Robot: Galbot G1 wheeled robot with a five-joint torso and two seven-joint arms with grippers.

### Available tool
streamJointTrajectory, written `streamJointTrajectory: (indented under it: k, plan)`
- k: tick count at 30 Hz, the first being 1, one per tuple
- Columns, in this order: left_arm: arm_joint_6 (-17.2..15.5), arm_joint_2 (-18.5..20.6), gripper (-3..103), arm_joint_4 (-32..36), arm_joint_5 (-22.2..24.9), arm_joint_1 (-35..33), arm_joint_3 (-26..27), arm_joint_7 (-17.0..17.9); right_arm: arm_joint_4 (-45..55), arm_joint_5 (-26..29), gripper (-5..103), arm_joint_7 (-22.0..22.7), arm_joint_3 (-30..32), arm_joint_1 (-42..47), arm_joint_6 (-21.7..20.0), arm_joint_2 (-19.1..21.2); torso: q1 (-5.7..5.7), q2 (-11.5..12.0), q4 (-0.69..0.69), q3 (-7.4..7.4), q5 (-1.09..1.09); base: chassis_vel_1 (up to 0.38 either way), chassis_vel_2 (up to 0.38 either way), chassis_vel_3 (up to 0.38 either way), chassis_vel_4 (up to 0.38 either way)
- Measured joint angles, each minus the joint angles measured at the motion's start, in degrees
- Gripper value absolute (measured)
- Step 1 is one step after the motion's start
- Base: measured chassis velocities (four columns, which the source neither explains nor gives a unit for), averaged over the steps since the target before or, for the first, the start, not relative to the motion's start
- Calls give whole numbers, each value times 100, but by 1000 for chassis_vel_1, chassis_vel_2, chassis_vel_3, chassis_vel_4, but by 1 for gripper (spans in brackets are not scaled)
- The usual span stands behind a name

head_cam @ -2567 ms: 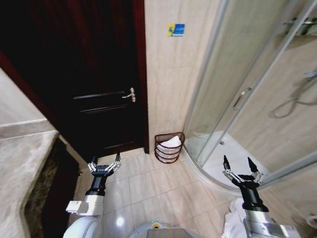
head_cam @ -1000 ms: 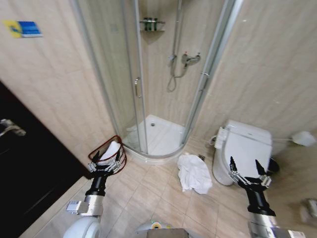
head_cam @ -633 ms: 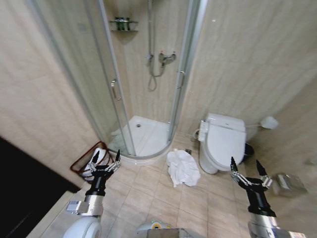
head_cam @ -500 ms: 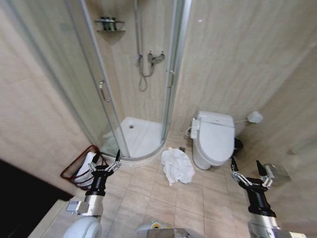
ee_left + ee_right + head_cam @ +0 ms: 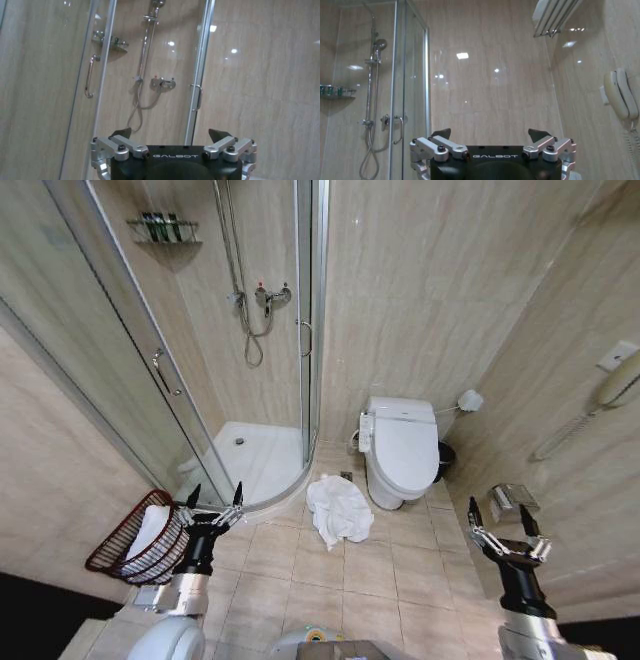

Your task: Discard the used towel into the hamper.

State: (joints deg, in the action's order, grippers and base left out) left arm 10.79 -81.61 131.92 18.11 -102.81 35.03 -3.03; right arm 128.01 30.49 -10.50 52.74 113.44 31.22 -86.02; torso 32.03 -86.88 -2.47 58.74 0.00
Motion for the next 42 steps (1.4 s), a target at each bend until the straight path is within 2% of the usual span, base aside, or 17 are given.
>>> streamJointTrajectory:
  k: [10,20,42]
  plan:
    - [0,0,100,0,0,0,0,0,-125,5,100,-93,17,-53,18,47,-1,0,0,0,0,111,-108,-121,124]
    - [0,0,100,0,0,-2,0,0,-275,190,100,169,359,-127,4,253,-8,-5,1,-2,0,148,-136,-138,138]
    - [0,0,100,0,0,0,0,0,-406,269,100,202,354,-253,-166,281,-3,-2,2,-1,-2,-88,84,86,-93]
